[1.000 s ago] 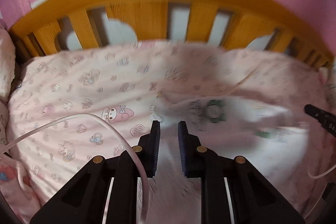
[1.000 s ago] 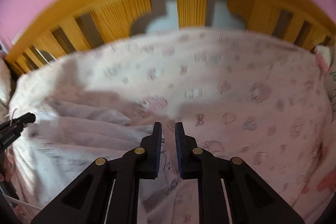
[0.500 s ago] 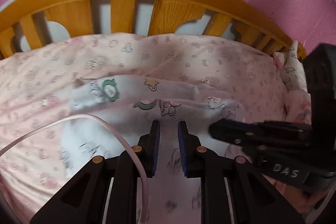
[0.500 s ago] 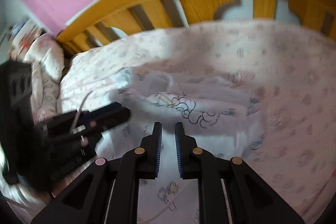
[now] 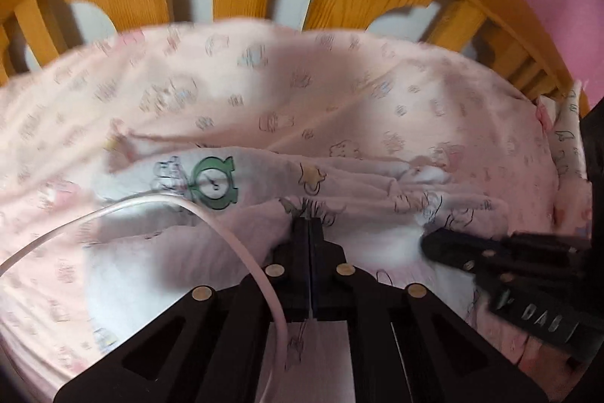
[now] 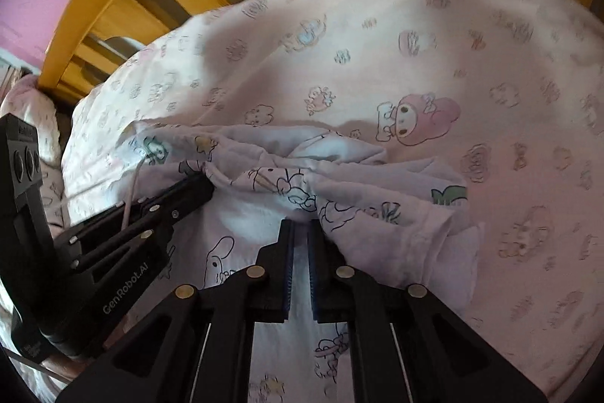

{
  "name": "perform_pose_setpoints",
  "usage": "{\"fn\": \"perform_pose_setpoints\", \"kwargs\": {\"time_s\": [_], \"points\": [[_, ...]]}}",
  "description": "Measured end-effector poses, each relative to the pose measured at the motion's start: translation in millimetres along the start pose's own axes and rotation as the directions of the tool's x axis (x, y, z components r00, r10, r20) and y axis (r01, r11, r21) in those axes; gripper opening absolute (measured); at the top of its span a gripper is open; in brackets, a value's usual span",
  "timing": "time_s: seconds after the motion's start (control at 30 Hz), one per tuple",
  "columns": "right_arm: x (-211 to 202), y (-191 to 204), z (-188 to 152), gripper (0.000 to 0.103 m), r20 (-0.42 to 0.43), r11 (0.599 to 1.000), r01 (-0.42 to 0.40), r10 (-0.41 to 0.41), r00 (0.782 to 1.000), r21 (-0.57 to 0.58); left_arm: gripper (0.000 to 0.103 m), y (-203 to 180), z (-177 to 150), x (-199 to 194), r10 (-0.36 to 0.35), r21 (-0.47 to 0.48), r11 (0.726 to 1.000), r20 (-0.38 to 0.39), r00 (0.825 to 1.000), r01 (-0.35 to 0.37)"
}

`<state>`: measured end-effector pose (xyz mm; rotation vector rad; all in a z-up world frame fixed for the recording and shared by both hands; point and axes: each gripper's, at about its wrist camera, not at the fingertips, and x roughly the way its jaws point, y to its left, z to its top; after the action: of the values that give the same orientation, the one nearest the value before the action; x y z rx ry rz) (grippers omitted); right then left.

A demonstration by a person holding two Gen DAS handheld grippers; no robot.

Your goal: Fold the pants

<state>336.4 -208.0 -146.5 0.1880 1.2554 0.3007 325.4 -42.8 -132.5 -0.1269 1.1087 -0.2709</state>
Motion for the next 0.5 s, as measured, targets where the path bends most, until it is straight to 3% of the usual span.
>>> {"fn": "perform_pose_setpoints", "kwargs": {"time_s": [0.17, 0.33, 0.5], "points": [[-74.2, 7.8, -22.5, 0.006, 0.129, 0.986, 0.131, -0.117, 0.985, -0.103, 0.004, 3.1, -9.6, -73.1, 0.013, 0.027, 1.000, 0.104, 0.995, -0.015], [-115.3, -12.7, -61.4, 0.006, 0.103, 0.990, 0.125, -0.118, 0.988, -0.071, 0.014, 20.7, -37.8, -124.3, 0.045, -0.045, 0.998, 0.112, 0.993, -0.040], [-113.4, -31.3, -107.9, 0.006, -0.003, 0.995, 0.097, -0.097, 0.995, -0.006, 0.020, 37.1, -80.3, -139.9, 0.087, -0.093, 0.992, 0.059, 0.994, -0.081]]}}
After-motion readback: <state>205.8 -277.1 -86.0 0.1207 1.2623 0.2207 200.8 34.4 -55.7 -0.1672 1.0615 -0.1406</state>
